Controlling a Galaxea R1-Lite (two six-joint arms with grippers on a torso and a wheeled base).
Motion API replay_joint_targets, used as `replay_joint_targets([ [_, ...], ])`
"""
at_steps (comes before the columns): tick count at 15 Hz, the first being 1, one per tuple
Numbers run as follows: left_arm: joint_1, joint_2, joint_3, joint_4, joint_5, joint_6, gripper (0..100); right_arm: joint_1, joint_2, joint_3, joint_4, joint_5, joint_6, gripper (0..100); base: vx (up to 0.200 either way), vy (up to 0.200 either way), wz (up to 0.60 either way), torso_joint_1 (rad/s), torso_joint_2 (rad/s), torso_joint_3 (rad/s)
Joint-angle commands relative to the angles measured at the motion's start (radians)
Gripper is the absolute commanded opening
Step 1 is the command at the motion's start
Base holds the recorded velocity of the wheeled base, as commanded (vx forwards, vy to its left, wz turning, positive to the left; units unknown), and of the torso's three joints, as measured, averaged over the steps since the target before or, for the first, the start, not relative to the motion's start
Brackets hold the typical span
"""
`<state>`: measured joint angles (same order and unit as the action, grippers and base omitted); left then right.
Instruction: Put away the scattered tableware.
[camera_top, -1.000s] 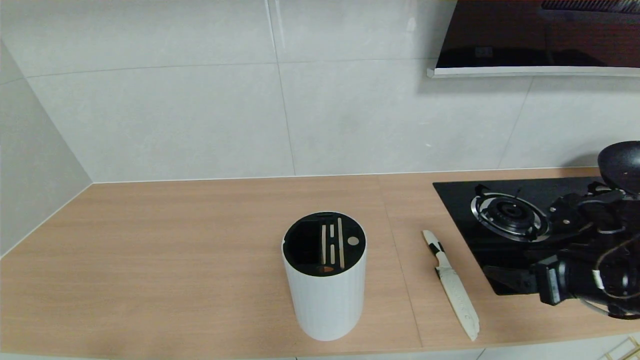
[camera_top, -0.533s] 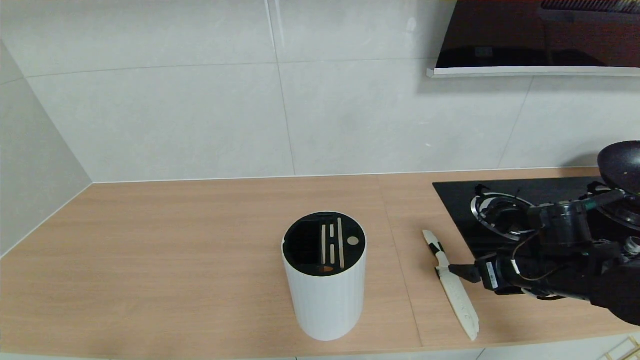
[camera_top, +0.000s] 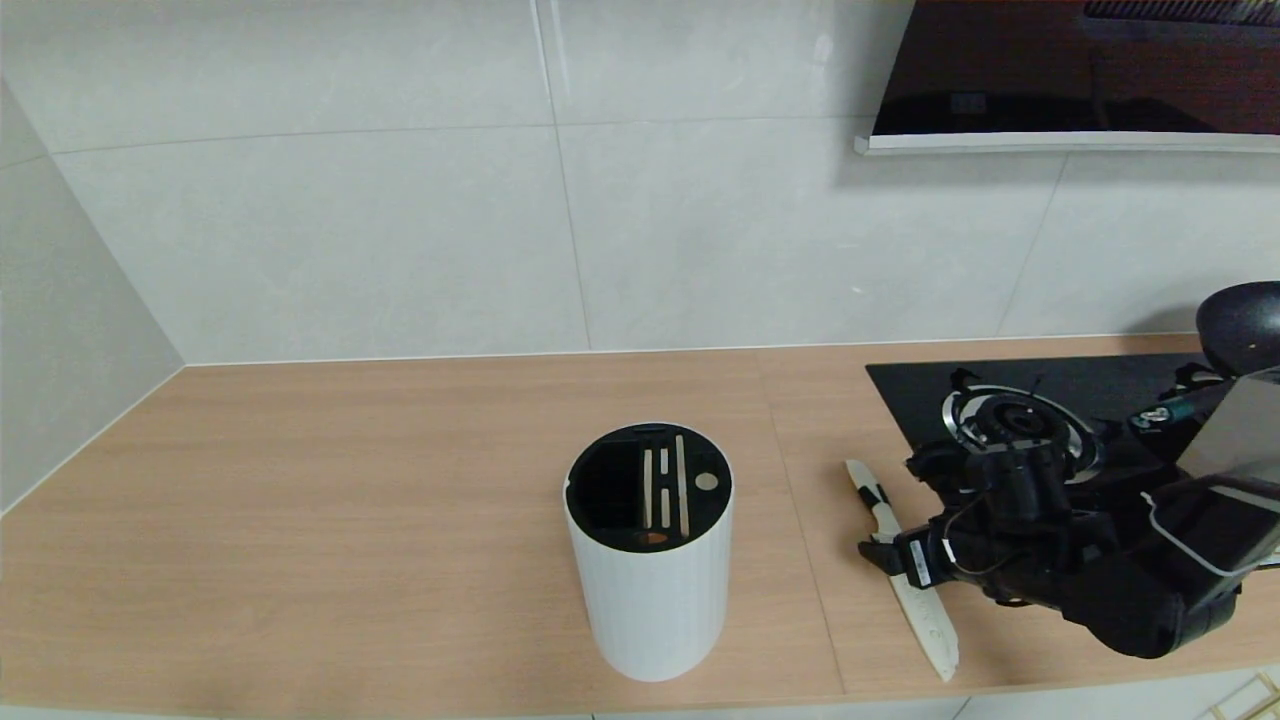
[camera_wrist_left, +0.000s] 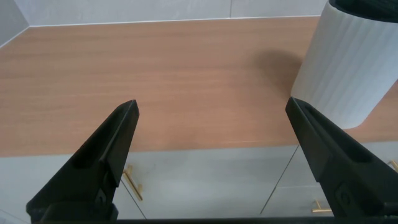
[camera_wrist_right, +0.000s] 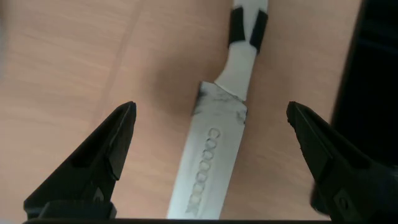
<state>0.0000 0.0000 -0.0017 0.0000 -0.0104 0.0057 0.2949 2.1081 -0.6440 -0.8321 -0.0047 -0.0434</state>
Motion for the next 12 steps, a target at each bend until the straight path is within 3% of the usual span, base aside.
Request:
replay_joint_targets([
  [1, 0.000, 0.002, 0.000, 0.000, 0.000, 0.000, 100, 0.001, 0.070, -0.019, -0.004, -0.021, 0.000, 100, 0.000, 0.000, 0.00, 0.000, 0.00, 0.000],
  [12, 0.000, 0.002, 0.000, 0.000, 0.000, 0.000, 100, 0.001, 0.112, -0.052, -0.036, -0.032, 0.028, 100, 0.000, 0.000, 0.00, 0.000, 0.00, 0.000],
])
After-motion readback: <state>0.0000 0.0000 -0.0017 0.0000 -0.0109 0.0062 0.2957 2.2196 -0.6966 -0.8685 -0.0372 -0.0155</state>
